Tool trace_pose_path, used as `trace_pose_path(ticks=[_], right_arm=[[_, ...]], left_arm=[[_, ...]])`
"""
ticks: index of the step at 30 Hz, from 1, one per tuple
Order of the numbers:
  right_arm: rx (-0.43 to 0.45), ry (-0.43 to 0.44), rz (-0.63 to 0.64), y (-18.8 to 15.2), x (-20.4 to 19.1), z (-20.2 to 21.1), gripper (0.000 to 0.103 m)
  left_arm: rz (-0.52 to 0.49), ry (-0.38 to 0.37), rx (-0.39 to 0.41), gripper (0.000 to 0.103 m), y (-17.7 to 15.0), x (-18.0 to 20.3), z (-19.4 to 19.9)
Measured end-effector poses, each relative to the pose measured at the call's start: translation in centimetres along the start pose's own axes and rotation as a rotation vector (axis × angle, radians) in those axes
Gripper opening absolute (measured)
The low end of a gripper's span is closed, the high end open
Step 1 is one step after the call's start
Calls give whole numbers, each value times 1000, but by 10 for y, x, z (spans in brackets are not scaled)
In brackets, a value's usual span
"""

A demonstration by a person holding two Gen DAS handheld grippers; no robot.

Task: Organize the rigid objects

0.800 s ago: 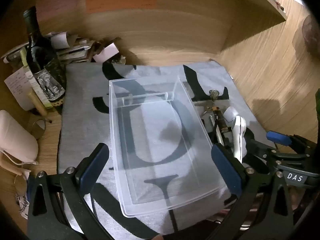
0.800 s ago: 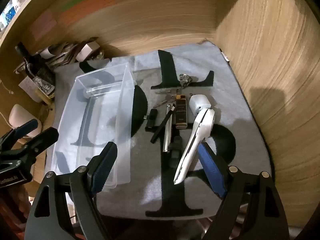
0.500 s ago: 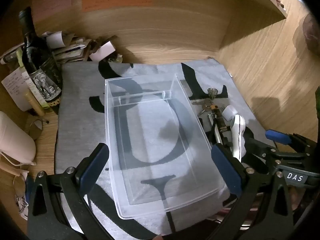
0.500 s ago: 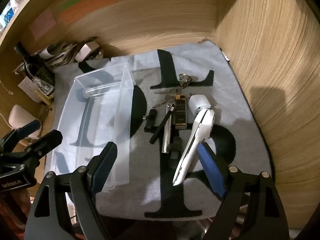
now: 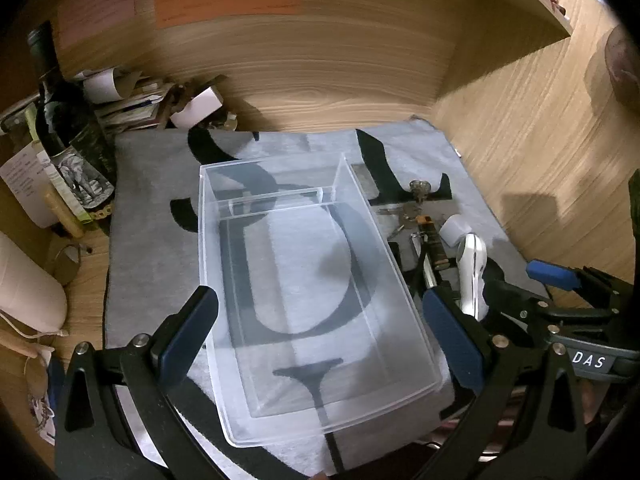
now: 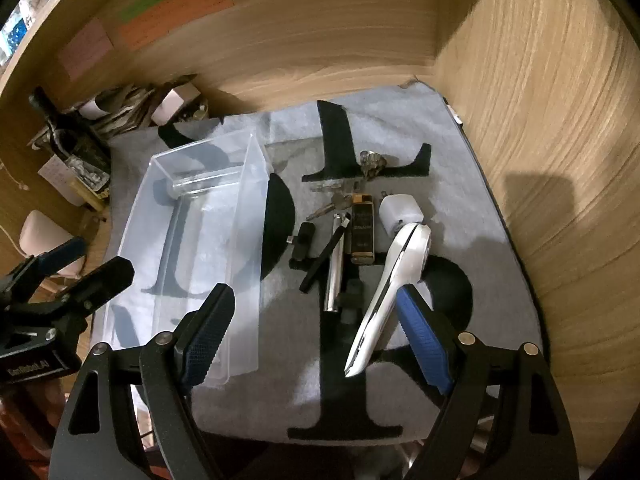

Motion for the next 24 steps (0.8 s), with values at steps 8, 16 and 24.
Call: trace_pose_path(ticks=[8, 16, 24], right_arm=[[1, 12, -3, 3, 1, 1, 81], [-2, 18, -2, 4, 0, 2, 81], [-2, 19, -4, 4, 0, 2, 81]], left_arm=[[-5, 1, 0, 103, 2, 4, -2], [-3, 0, -4, 103, 3, 6, -3], [-4, -3, -4, 103, 4, 6, -3]])
Point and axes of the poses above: each gripper's, at about its wrist camera, not at the fingertips, and z roughly against the way its jaws point, x to its right, y to its top, the point moved 2 cm from there along -z, roughly the way its jaws point, and after that the axes turned 13 degrees about -z, right-handed, at the moved point
